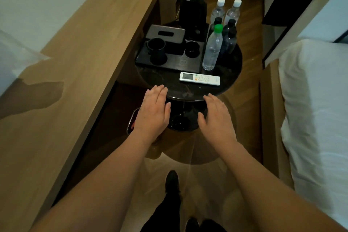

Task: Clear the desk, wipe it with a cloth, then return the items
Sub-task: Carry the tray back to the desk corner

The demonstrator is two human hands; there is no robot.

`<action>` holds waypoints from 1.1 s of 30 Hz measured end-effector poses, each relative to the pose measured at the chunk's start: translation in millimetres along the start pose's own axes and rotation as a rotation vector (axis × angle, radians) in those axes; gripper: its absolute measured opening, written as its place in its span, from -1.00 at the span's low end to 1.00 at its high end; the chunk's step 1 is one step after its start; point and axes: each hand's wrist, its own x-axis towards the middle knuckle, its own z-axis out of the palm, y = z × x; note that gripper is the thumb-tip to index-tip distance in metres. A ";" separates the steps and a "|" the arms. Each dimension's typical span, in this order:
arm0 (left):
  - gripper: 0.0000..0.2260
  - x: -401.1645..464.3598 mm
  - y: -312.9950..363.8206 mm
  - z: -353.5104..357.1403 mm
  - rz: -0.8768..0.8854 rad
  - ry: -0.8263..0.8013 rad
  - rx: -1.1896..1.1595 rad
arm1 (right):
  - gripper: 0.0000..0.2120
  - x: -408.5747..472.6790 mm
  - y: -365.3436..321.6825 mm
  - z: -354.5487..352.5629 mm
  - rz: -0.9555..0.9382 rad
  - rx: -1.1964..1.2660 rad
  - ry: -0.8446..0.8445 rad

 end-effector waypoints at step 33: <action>-0.54 268.6 30.4 92.4 -0.590 -0.098 -0.416 | -0.54 309.8 76.9 -57.1 -0.234 0.322 0.331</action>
